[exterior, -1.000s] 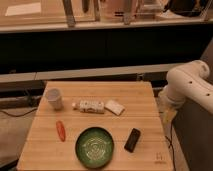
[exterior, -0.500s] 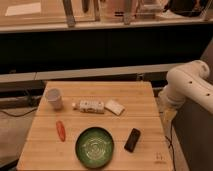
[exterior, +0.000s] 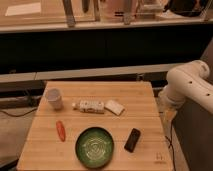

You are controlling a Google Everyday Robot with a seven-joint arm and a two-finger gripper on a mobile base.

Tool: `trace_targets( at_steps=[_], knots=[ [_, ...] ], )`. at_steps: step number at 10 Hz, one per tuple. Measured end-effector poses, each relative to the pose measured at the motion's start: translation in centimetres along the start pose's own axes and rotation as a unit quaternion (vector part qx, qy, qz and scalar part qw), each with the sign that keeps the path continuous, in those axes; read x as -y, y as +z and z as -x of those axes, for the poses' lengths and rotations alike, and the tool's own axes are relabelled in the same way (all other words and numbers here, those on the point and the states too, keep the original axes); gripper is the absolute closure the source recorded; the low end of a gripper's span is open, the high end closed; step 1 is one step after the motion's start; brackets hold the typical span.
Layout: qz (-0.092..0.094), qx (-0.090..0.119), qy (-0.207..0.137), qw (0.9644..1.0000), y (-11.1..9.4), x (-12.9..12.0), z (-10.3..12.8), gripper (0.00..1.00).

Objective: Place the eraser on the white sponge

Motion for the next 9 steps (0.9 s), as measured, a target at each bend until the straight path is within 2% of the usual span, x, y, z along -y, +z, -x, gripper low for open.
trace_targets(
  at_steps=[5,9],
  knots=[
    [0.001,-0.001,-0.003,1.0000,0.2,-0.2,0.1,0.20],
    [0.004,-0.004,-0.047,0.9989,3.5,-2.2,3.1,0.20]
  ],
)
